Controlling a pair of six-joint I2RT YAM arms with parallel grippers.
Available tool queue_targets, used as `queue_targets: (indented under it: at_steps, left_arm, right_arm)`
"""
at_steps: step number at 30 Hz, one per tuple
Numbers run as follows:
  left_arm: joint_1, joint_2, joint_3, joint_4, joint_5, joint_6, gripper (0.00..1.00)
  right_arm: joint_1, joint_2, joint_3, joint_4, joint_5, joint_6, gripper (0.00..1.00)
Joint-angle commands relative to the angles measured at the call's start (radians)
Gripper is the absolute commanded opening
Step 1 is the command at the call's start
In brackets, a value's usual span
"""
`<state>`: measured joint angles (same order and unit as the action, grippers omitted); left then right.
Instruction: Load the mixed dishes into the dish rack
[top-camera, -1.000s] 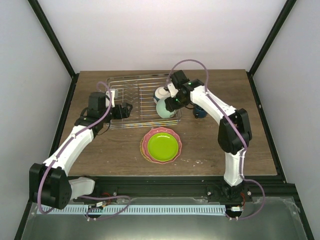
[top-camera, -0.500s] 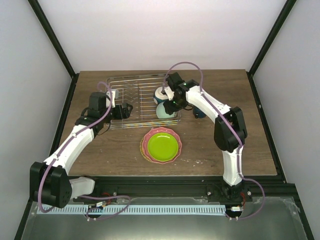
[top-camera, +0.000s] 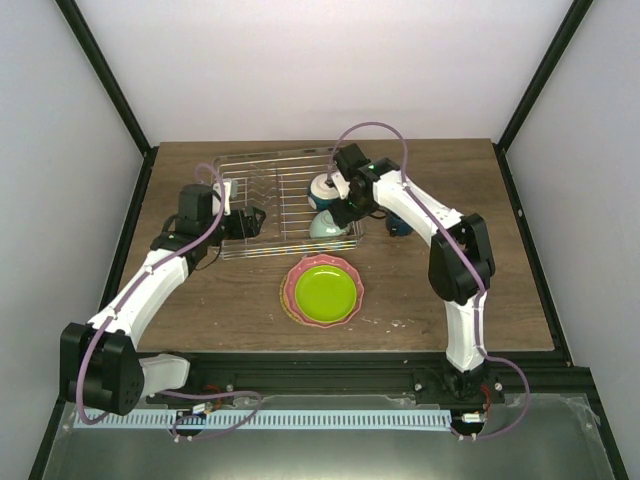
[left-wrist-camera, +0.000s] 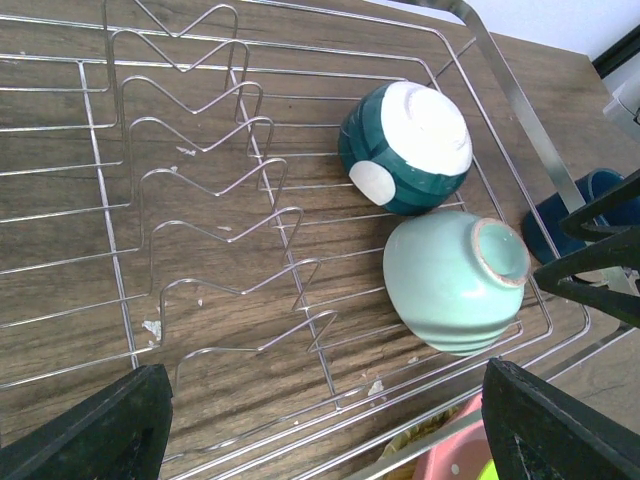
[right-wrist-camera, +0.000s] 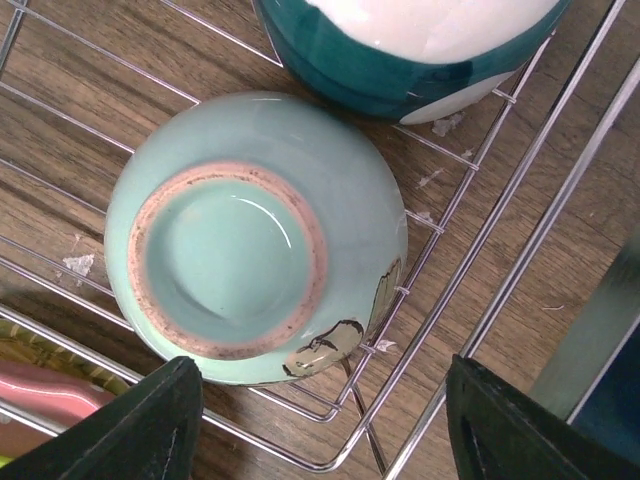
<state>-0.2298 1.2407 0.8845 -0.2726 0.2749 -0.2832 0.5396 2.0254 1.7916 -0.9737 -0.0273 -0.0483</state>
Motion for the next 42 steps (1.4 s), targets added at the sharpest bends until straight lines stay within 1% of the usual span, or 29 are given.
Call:
queue_targets:
  at_steps: [1,5,9,12,16,18,21,25,28,30,34,39,42]
  left_arm:
    - [0.003,0.013,0.01,0.003,0.014,0.011,0.86]
    - [0.003,0.016,0.009,0.004,0.016,0.012,0.86]
    - [0.002,0.01,0.009,0.003,0.015,0.013,0.86]
    - [0.002,0.007,0.01,-0.003,0.013,0.021,0.86]
    - [-0.019,0.013,0.038,-0.025,0.001,0.039,0.87]
    - [-0.051,0.027,0.061,-0.023,-0.003,0.044,0.87]
    - [-0.108,0.073,0.127,-0.035,-0.035,0.058,0.88]
    - [-0.147,0.141,0.203,-0.024,-0.024,0.045,0.88]
    - [-0.197,0.205,0.293,-0.062,-0.081,0.072,0.88]
    - [-0.219,0.249,0.348,-0.073,-0.081,0.079,0.88]
    - [-0.26,0.327,0.438,-0.079,-0.077,0.081,0.88]
    - [-0.312,0.422,0.558,-0.108,-0.085,0.094,0.88]
    - [-0.325,0.447,0.573,-0.104,-0.074,0.086,0.88]
  right_arm:
    - [0.001,-0.016,0.051,-0.006,0.025,-0.002,0.68]
    - [0.0,-0.057,0.039,0.015,0.033,0.003,0.7]
    - [-0.001,-0.153,-0.007,0.071,0.046,0.025,0.74]
    - [-0.017,-0.225,-0.046,0.112,0.068,0.049,0.76]
    - [-0.087,-0.285,-0.117,0.161,0.15,0.105,0.77]
    - [-0.138,-0.302,-0.158,0.181,0.176,0.137,0.77]
    - [-0.217,-0.318,-0.224,0.207,0.205,0.178,0.78]
    - [-0.325,-0.328,-0.32,0.239,0.22,0.206,0.78]
    - [-0.393,-0.348,-0.393,0.273,0.234,0.22,0.78]
    - [-0.427,-0.36,-0.429,0.291,0.231,0.223,0.78]
    - [-0.464,-0.359,-0.469,0.316,0.212,0.216,0.77]
    - [-0.476,-0.344,-0.5,0.368,0.163,0.212,0.77]
    - [-0.477,-0.337,-0.5,0.382,0.138,0.211,0.77]
